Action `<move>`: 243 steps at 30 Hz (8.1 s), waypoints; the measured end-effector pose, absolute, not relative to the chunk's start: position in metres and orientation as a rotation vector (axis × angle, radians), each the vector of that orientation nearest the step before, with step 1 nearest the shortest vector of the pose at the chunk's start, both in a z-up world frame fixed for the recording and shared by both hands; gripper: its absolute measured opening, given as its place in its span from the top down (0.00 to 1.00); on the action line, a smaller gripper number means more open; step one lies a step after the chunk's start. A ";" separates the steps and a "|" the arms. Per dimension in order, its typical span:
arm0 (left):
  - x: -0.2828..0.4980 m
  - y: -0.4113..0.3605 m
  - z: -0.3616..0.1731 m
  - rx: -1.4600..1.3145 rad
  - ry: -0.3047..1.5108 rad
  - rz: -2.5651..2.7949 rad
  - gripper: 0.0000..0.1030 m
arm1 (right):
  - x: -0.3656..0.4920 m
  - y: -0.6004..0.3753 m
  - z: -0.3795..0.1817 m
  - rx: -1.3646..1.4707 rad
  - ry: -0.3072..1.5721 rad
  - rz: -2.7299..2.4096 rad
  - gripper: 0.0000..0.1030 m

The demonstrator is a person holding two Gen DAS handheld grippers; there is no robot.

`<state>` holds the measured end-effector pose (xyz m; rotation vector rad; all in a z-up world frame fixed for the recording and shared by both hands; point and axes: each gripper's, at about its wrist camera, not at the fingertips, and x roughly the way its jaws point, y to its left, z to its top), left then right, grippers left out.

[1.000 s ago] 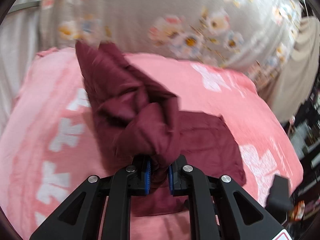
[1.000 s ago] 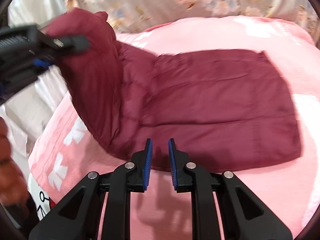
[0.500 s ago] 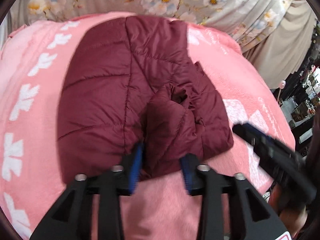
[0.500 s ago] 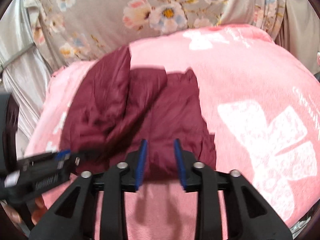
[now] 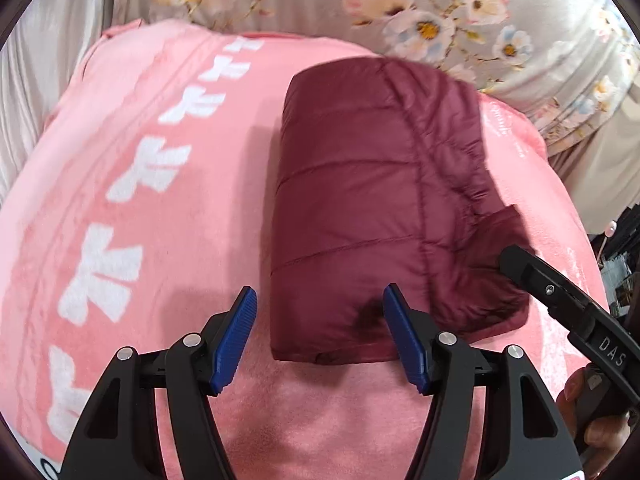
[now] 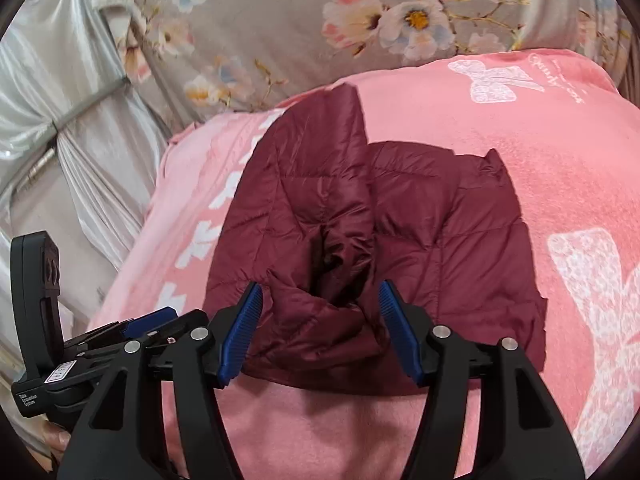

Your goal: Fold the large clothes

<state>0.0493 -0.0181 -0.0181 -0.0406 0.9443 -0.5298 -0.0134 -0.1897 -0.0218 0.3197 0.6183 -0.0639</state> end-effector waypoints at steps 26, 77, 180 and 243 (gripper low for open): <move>0.041 -0.074 -0.050 0.060 0.986 -0.576 0.38 | -0.094 -0.263 -0.032 0.435 0.527 -0.279 0.46; 0.038 -0.076 -0.069 0.046 0.984 -0.572 0.30 | -0.073 -0.264 -0.101 0.312 0.733 -0.396 0.95; 0.091 -0.181 -0.066 0.258 0.691 -0.365 0.18 | 0.006 -0.289 -0.086 0.209 0.577 -0.391 0.94; 0.142 -0.113 0.012 -0.013 0.748 -0.758 0.64 | 0.038 -0.297 -0.011 0.409 0.541 -0.103 0.83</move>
